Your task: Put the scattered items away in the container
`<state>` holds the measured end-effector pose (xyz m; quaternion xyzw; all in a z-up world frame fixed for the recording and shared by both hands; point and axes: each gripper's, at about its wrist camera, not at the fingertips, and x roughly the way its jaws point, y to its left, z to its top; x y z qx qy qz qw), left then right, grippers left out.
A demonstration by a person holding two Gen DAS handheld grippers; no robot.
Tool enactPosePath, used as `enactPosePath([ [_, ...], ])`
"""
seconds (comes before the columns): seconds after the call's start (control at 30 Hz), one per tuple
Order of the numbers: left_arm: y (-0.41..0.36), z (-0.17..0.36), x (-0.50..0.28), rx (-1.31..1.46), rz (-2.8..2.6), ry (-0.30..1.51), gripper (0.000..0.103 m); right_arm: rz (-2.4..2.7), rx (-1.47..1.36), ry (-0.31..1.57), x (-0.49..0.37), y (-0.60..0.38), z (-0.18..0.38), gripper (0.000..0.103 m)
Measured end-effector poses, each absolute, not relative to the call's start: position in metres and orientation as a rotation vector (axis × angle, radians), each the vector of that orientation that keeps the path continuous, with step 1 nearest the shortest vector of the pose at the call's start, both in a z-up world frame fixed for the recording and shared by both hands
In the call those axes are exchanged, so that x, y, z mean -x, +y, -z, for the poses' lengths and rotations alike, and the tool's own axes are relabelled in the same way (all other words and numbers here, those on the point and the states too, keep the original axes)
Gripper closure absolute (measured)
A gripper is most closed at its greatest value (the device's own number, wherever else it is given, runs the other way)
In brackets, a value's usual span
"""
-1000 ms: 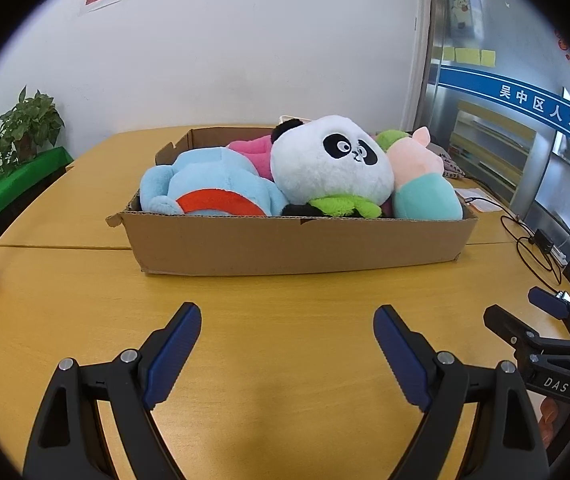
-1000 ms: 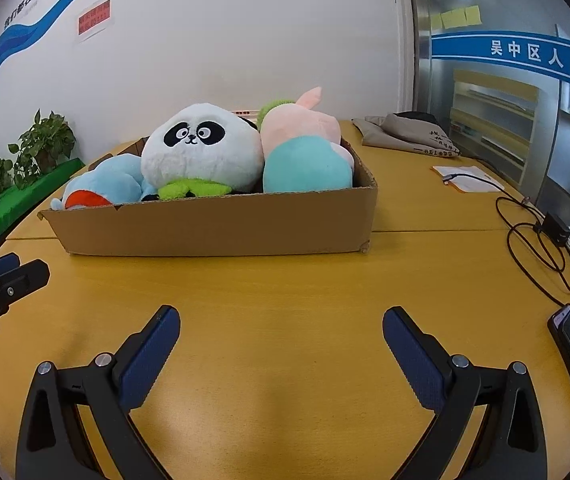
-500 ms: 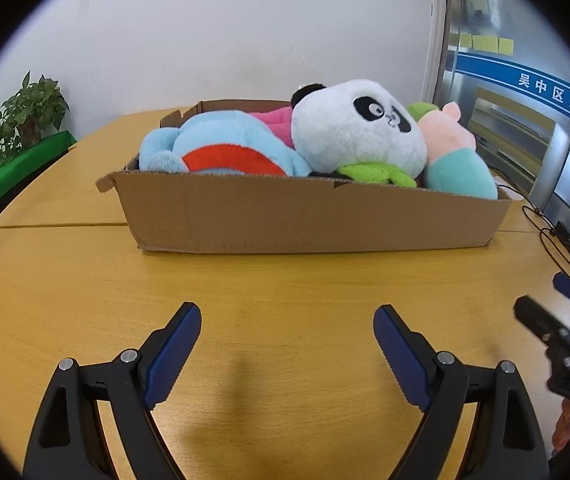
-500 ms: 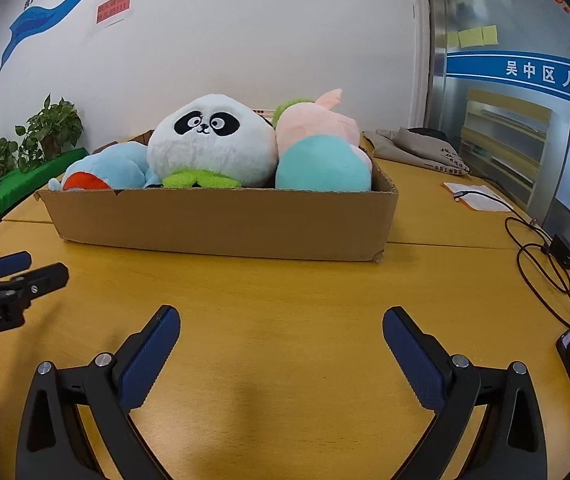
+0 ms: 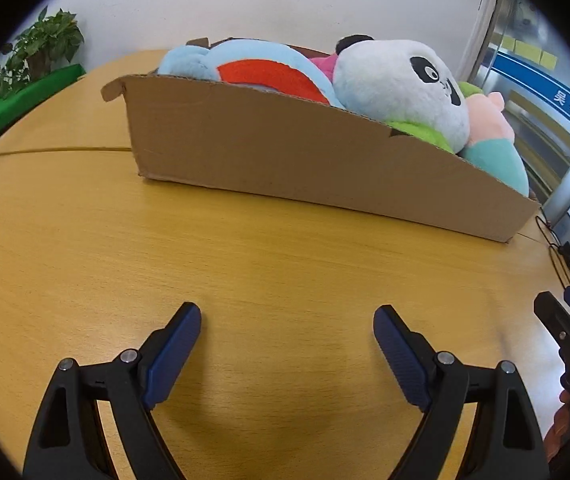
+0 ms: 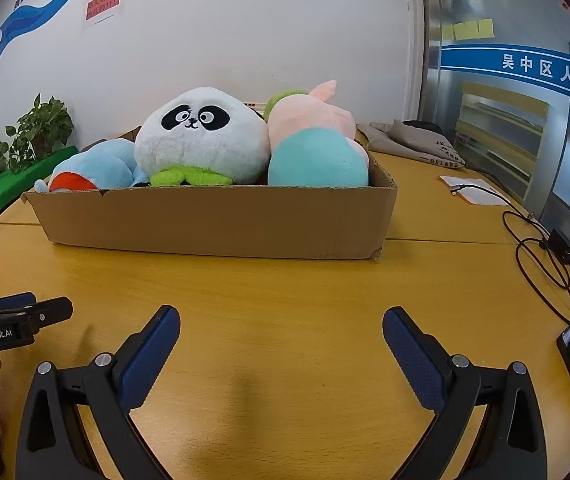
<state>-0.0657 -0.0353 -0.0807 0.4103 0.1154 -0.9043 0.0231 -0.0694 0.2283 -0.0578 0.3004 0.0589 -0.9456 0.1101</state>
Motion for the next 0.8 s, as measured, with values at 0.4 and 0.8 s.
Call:
enactPosePath([
  [0.4,-0.02,0.076,0.061,-1.244,2.805,0.202,0.015,2.773,-0.887,0.176,0.07,0.227,0.058,0.0],
  [0.8,-0.014,0.059,0.052,-1.054,2.866,0.111,0.015,2.772,-0.86,0.172,0.069,0.226,0.056,0.0],
])
